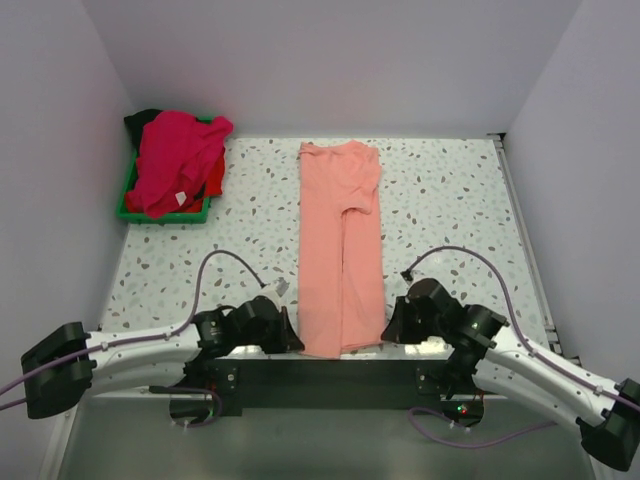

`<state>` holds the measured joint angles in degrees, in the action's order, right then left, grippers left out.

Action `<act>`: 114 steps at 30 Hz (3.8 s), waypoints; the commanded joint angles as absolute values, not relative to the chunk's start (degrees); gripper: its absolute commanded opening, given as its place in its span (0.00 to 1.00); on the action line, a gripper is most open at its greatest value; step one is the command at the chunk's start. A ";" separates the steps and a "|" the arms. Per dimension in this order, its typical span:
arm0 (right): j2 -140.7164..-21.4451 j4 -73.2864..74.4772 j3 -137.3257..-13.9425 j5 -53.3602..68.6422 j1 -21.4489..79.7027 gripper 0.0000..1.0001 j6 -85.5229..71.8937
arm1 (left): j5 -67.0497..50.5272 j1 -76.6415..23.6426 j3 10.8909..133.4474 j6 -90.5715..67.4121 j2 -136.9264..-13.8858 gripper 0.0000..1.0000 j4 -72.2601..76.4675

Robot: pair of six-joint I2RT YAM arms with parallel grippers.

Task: Fold and stack the t-shirts
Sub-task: Fold the tshirt

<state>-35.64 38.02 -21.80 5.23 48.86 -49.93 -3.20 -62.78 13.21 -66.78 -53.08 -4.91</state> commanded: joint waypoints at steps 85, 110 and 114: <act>-110.90 15.64 -84.43 3.52 19.51 0.41 -28.65 | -11.17 -24.08 72.31 -42.80 -114.42 0.19 9.33; -119.01 19.25 -81.84 -2.46 19.86 0.41 -28.21 | -2.90 -23.64 63.82 -48.95 -115.14 0.16 7.11; -116.28 16.88 -76.56 -2.37 21.79 0.41 -28.83 | -2.81 -24.52 57.06 -50.01 -110.57 0.15 9.84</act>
<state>-117.95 14.09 -80.71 -0.56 20.25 -28.91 -5.48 -23.97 62.13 -49.23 -113.49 11.46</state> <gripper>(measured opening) 0.405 0.159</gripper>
